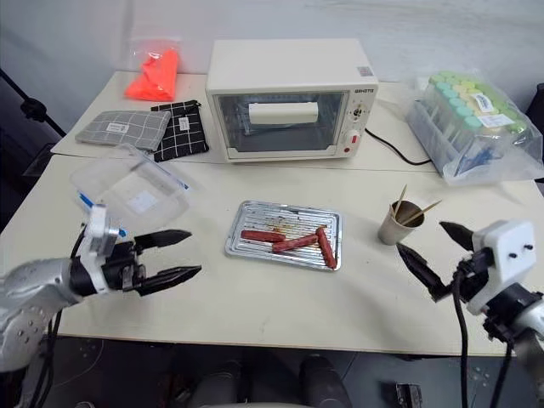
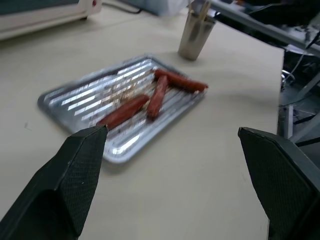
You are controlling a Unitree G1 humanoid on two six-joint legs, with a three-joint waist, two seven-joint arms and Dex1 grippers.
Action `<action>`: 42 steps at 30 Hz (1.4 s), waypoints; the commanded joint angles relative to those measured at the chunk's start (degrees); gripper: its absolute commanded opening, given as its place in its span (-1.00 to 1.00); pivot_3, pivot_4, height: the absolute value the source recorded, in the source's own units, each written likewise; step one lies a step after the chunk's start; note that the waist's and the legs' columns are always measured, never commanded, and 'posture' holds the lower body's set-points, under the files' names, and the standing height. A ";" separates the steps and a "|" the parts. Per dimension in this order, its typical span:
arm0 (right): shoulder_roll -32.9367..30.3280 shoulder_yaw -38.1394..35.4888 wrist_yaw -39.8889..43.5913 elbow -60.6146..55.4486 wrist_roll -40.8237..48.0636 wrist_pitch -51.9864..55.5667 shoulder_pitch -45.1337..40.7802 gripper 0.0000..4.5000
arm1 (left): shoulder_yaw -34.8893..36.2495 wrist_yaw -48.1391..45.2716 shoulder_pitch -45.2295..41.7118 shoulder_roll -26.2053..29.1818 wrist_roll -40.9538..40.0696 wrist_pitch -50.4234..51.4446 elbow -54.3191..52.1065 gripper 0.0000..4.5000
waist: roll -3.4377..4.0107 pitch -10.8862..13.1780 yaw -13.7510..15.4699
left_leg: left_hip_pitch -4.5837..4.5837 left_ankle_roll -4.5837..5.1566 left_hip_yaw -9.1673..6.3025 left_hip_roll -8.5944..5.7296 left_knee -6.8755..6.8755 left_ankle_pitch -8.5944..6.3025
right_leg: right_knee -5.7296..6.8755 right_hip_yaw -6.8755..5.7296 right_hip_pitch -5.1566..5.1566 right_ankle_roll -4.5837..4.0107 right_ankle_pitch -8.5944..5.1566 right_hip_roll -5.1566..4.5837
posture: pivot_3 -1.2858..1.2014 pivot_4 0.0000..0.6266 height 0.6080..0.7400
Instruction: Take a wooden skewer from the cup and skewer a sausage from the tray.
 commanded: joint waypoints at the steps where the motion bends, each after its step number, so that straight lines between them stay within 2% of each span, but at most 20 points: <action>1: 1.12 5.50 -5.99 -0.78 -2.16 0.83 -4.09 1.00 | -4.18 -2.29 -8.29 -0.10 -2.52 2.31 1.69 0.95 | -0.02 -0.01 0.10 | 0.01 0.00 0.01 -0.02 -0.02 0.00 | -0.01 0.02 0.01 0.00 0.00 -0.01 | 0.03 -0.52 1.00; 6: 2.48 13.50 -8.94 3.35 -7.28 -0.96 -9.30 1.00 | -12.00 -4.26 -20.16 -4.80 0.24 1.58 8.15 0.95 | -0.03 0.00 0.27 | -0.09 -0.13 0.01 -0.11 0.06 0.10 | -0.02 0.04 -0.05 0.02 0.01 0.02 | 0.03 -0.52 1.00; 12: 4.10 17.30 -10.30 10.59 -12.32 -4.02 -14.58 1.00 | -18.22 -6.62 -25.92 -9.28 5.28 -1.96 13.44 0.95 | -0.03 0.00 0.10 | -0.11 -0.17 0.08 -0.08 0.12 0.16 | -0.02 0.10 -0.09 0.04 0.01 0.08 | 0.03 -0.52 1.00; 15: 4.74 17.25 -10.79 13.15 -13.29 -4.36 -15.57 0.77 | -19.73 -6.90 -27.12 -11.20 7.38 -3.86 14.81 1.00 | -0.02 0.00 0.24 | -0.12 -0.19 0.07 -0.05 0.11 0.18 | 0.00 0.09 -0.10 0.04 0.01 0.10 | 0.03 -0.52 1.00; 23: 6.36 17.32 -10.58 13.23 -13.27 -4.61 -16.09 -0.20 | -19.45 -5.58 -27.88 -13.84 8.56 -4.24 15.33 1.00 | -0.02 0.00 0.23 | -0.12 -0.15 0.05 -0.03 0.13 0.18 | 0.05 0.08 -0.10 0.04 0.01 0.07 | 0.03 -0.52 1.00; 27: 7.00 17.07 -11.06 13.01 -13.22 -4.36 -16.15 -0.20 | -19.17 -4.87 -28.08 -14.66 8.69 -4.05 14.93 1.00 | -0.02 0.00 0.24 | -0.12 -0.13 0.05 -0.04 0.16 0.19 | 0.09 0.08 -0.10 0.04 0.01 0.06 | 0.03 -0.52 1.00; 30: 7.67 16.53 -11.38 12.97 -12.74 -4.21 -16.40 -0.44 | -19.36 -4.88 -28.05 -14.91 9.14 -4.37 15.04 1.00 | -0.02 0.00 0.22 | -0.12 -0.13 0.05 -0.04 0.16 0.19 | 0.09 0.08 -0.10 0.04 0.01 0.06 | 0.03 -0.52 1.00; 35: 7.85 16.55 -11.06 12.76 -12.74 -4.40 -16.50 -0.99 | -19.41 -4.80 -29.04 -15.60 9.56 -4.35 15.56 1.00 | -0.03 0.00 0.28 | -0.12 -0.12 0.05 -0.04 0.17 0.19 | 0.10 0.08 -0.10 0.04 0.01 0.06 | 0.03 -0.52 1.00; 42: 6.86 13.19 -12.13 11.79 -11.04 -2.65 -18.41 -0.99 | -19.29 -5.38 -29.59 -15.87 9.64 -4.29 15.69 1.00 | -0.02 0.00 0.22 | -0.12 -0.12 0.04 -0.04 0.17 0.19 | 0.11 0.08 -0.10 0.04 0.01 0.06 | 0.03 -0.52 1.00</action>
